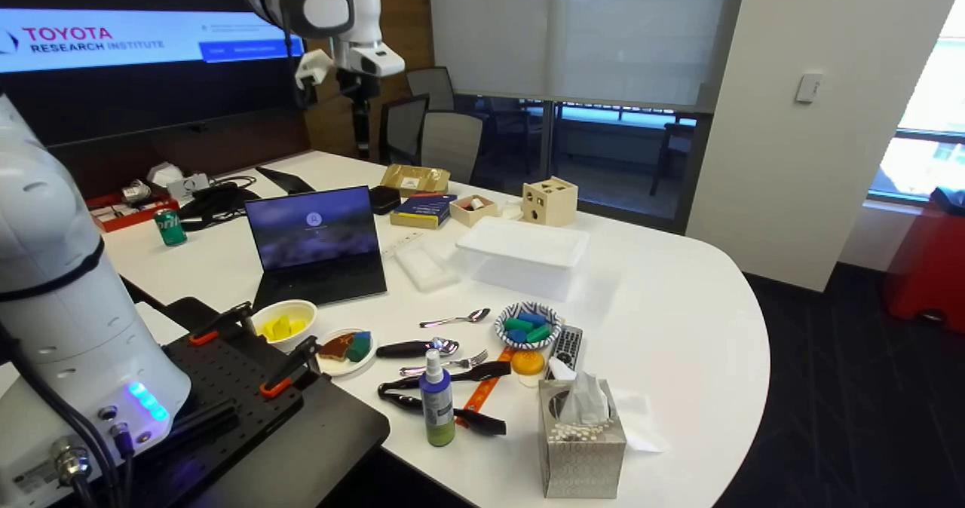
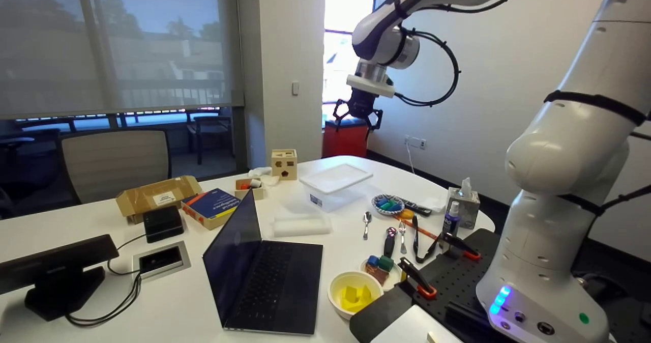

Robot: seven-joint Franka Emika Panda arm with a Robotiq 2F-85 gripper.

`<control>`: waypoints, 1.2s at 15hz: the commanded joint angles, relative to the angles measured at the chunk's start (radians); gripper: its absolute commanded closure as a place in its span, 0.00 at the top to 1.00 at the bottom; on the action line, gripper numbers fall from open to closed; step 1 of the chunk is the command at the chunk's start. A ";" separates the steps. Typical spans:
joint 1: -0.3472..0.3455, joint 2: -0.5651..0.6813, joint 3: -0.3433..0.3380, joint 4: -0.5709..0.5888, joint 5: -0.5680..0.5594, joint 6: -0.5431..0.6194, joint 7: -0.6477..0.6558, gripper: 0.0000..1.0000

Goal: Use the silver spoon to stir the blocks in the bowl.

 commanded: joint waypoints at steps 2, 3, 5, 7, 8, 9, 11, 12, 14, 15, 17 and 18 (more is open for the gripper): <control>0.026 0.271 -0.063 0.040 0.020 0.265 0.051 1.00; 0.030 0.331 -0.077 0.051 0.037 0.321 0.051 1.00; 0.035 0.436 -0.095 0.074 0.066 0.398 0.051 1.00; 0.035 0.531 -0.105 0.110 0.104 0.447 0.042 1.00; 0.034 0.574 -0.107 0.131 0.118 0.451 0.034 1.00; 0.034 0.614 -0.110 0.154 0.125 0.450 0.033 1.00; 0.027 0.684 -0.114 0.200 0.135 0.445 0.025 1.00; 0.025 0.719 -0.119 0.223 0.133 0.438 0.022 1.00; 0.019 0.779 -0.127 0.265 0.131 0.432 0.018 0.94; 0.023 0.808 -0.138 0.286 0.123 0.424 0.024 0.92; 0.025 0.861 -0.154 0.323 0.116 0.418 0.029 0.99; 0.024 0.885 -0.158 0.342 0.116 0.415 0.029 1.00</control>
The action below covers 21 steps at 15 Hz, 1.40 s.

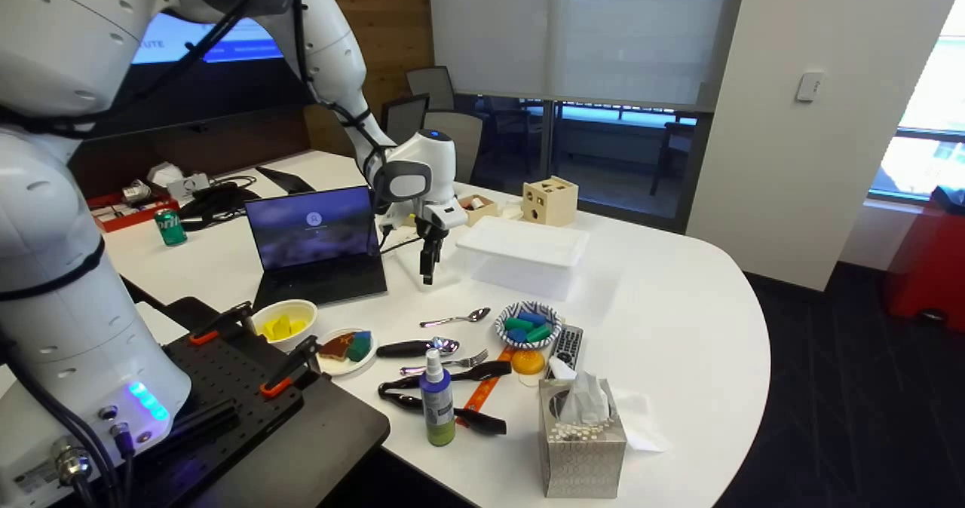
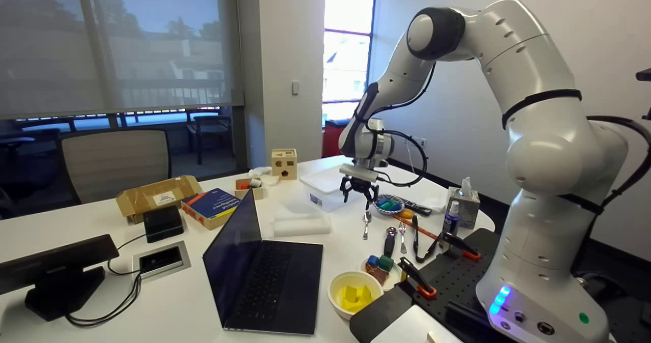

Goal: Use the silver spoon to stir the blocks in the bowl.

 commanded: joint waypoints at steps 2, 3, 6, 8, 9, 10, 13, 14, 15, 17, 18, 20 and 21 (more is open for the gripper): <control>0.010 0.116 -0.039 0.107 0.000 -0.036 0.012 1.00; 0.011 0.139 -0.046 0.127 -0.002 -0.041 0.014 1.00; 0.018 0.198 -0.066 0.171 -0.010 -0.057 0.024 1.00; 0.022 0.230 -0.075 0.193 -0.013 -0.070 0.027 1.00; 0.024 0.245 -0.080 0.202 -0.014 -0.074 0.030 1.00; 0.025 0.255 -0.081 0.208 -0.013 -0.077 0.031 1.00; 0.030 0.276 -0.084 0.216 -0.010 -0.077 0.032 0.74; 0.028 0.279 -0.081 0.214 -0.006 -0.077 0.030 0.74; 0.028 0.283 -0.080 0.215 -0.004 -0.076 0.029 0.69; 0.028 0.290 -0.078 0.208 0.001 -0.066 0.030 0.53; 0.027 0.291 -0.077 0.201 0.004 -0.060 0.030 0.43; 0.026 0.292 -0.075 0.197 0.010 -0.054 0.032 0.29; 0.024 0.290 -0.071 0.193 0.014 -0.048 0.032 0.23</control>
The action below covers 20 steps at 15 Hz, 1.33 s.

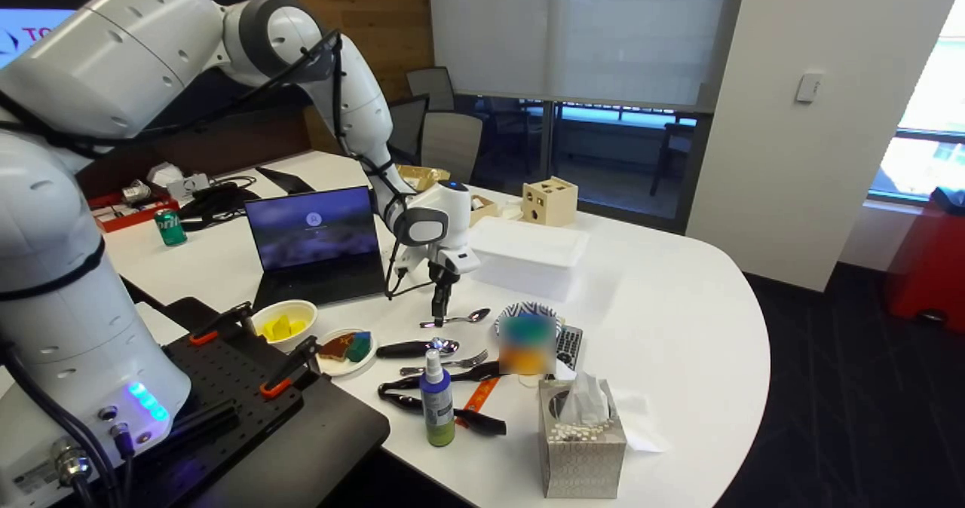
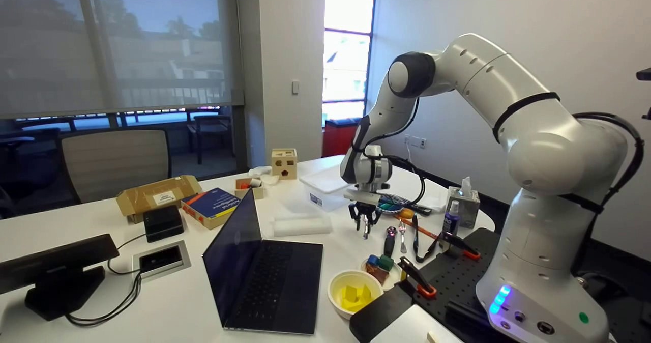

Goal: Use the silver spoon to stir the blocks in the bowl.

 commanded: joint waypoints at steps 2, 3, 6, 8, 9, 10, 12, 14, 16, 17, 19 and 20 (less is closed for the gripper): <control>0.006 -0.002 -0.002 -0.016 0.020 0.001 0.032 0.07; 0.005 -0.003 0.000 -0.018 0.020 0.004 0.036 0.00; -0.002 -0.008 0.008 -0.029 0.028 0.009 0.034 0.03; -0.004 -0.011 0.011 -0.034 0.036 0.011 0.033 0.03; -0.007 -0.015 0.014 -0.036 0.041 0.010 0.033 0.03; -0.024 -0.033 0.029 -0.044 0.057 0.000 0.023 0.03; -0.066 -0.086 0.068 -0.072 0.102 -0.021 -0.005 0.03; -0.125 -0.146 0.121 -0.104 0.162 -0.045 -0.044 0.03; -0.166 -0.207 0.143 -0.125 0.199 -0.104 -0.079 0.03; -0.183 -0.238 0.147 -0.132 0.220 -0.142 -0.098 0.03; -0.219 -0.301 0.144 -0.137 0.268 -0.238 -0.140 0.03; -0.241 -0.322 0.142 -0.129 0.298 -0.294 -0.171 0.03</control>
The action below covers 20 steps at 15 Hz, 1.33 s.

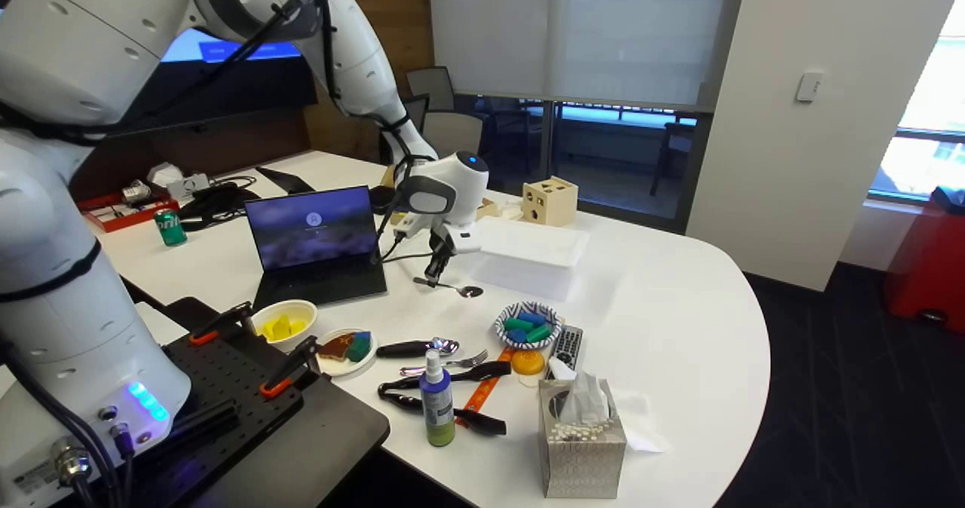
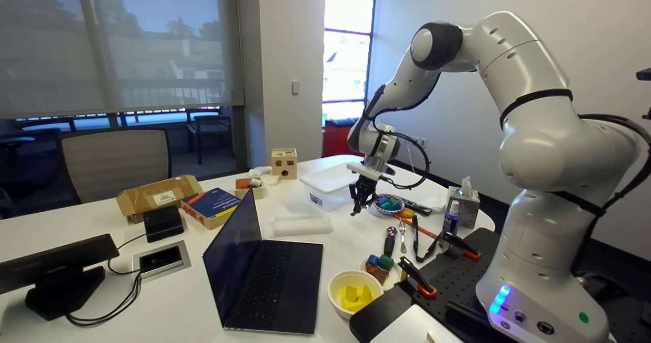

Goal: Use the silver spoon to stir the blocks in the bowl.

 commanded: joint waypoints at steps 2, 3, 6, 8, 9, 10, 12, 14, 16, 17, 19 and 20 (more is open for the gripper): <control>-0.112 -0.133 0.008 -0.017 0.152 -0.244 -0.167 0.03; -0.133 -0.132 0.002 0.003 0.192 -0.302 -0.213 0.03; -0.176 -0.107 -0.043 0.055 0.280 -0.465 -0.337 0.03; -0.194 -0.074 -0.077 0.093 0.313 -0.545 -0.402 0.03; -0.199 -0.056 -0.093 0.111 0.322 -0.577 -0.422 0.03; -0.205 -0.033 -0.107 0.134 0.332 -0.603 -0.442 0.03; -0.216 0.017 -0.130 0.183 0.343 -0.650 -0.464 0.03; -0.222 0.071 -0.144 0.237 0.352 -0.670 -0.471 0.03; -0.230 0.121 -0.147 0.289 0.355 -0.688 -0.467 0.03; -0.234 0.143 -0.149 0.315 0.357 -0.696 -0.461 0.03; -0.245 0.189 -0.145 0.368 0.363 -0.713 -0.453 0.03; -0.253 0.212 -0.142 0.396 0.369 -0.726 -0.452 0.03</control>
